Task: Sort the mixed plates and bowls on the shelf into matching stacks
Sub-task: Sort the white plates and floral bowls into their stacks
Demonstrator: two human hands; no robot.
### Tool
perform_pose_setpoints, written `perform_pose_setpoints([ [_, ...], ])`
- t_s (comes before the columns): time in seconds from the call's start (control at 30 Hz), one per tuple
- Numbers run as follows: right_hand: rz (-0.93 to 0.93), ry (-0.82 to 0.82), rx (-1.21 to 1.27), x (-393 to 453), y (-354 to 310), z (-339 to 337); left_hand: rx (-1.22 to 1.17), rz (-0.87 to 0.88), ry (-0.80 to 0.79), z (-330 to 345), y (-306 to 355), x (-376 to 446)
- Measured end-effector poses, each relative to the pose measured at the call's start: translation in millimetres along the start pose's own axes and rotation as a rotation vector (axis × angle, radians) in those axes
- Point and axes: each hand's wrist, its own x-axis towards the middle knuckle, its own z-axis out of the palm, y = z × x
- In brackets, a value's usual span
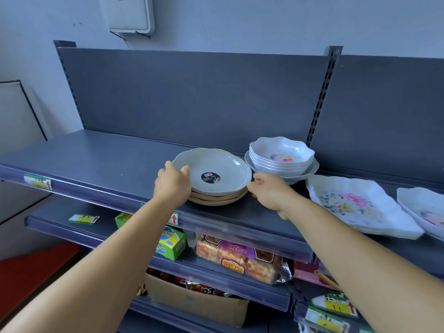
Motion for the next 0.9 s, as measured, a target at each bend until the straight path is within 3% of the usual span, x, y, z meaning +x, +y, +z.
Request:
perform_pose_setpoints([
  [0.33,0.069,0.489,0.037,-1,6,-66,0.069,0.030,0.038,-1,2,9],
  [0.43,0.218,0.460,-0.039,6,15,-88,0.103,0.062,0.071,-1,3,12],
  [0.57,0.209,0.384,-0.155,17,22,-104,0.205,0.006,0.103,2,11,6],
  [0.67,0.209,0.377,-0.177,24,20,-111,0.359,0.161,0.150,13,29,-8],
  [0.77,0.214,0.348,-0.172,26,18,-115,0.356,0.303,0.068,34,58,-20],
  [0.9,0.196,0.318,-0.189,31,20,-121,0.136,0.356,-0.135,65,90,-26],
])
